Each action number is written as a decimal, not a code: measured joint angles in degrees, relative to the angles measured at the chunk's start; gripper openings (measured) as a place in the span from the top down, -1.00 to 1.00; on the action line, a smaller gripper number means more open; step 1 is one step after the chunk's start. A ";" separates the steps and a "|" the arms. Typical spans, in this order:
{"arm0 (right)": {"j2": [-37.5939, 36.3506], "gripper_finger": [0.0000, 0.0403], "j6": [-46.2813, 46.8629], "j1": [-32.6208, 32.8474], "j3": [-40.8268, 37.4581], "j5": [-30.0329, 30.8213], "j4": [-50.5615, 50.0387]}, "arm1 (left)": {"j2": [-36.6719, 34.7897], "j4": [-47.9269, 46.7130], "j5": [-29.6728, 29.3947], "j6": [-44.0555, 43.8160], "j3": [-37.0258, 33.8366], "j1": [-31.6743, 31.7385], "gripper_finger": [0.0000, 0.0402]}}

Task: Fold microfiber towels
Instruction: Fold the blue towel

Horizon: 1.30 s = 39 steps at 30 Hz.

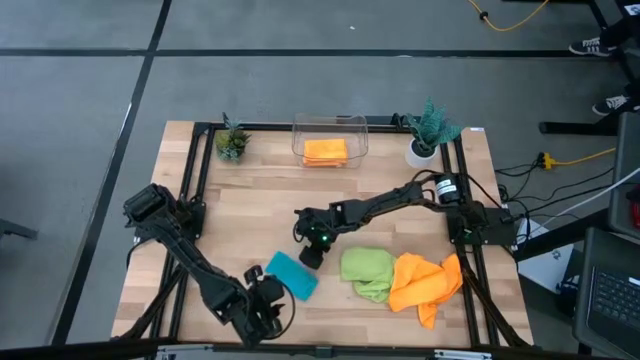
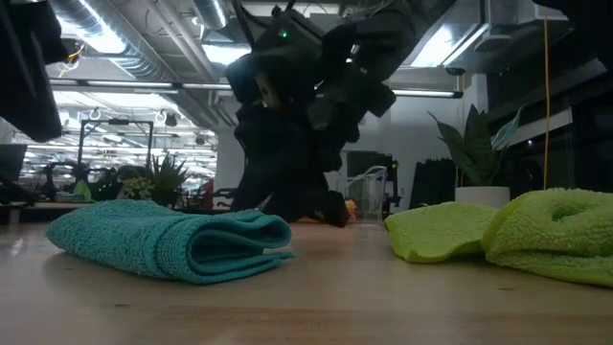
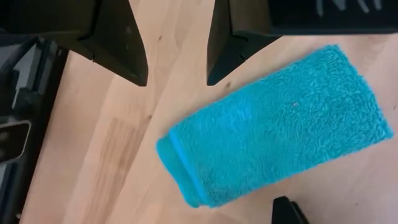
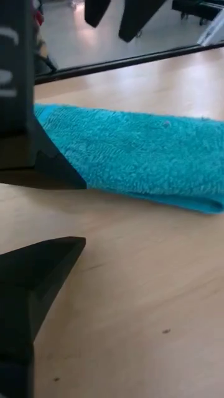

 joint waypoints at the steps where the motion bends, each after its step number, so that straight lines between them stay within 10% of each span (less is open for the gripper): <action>1: 0.00 0.33 -0.59 0.02 0.00 0.41 0.33 | 0.00 0.24 -0.01 -0.24 0.01 0.01 0.22; 20: -0.12 -0.26 3.84 -1.04 0.02 3.29 1.32 | 0.00 0.63 0.02 -0.82 0.02 -0.01 0.22; 39: 5.46 -0.25 8.73 0.98 0.35 -1.64 11.93 | 0.00 -0.42 3.74 6.74 0.02 -0.01 0.22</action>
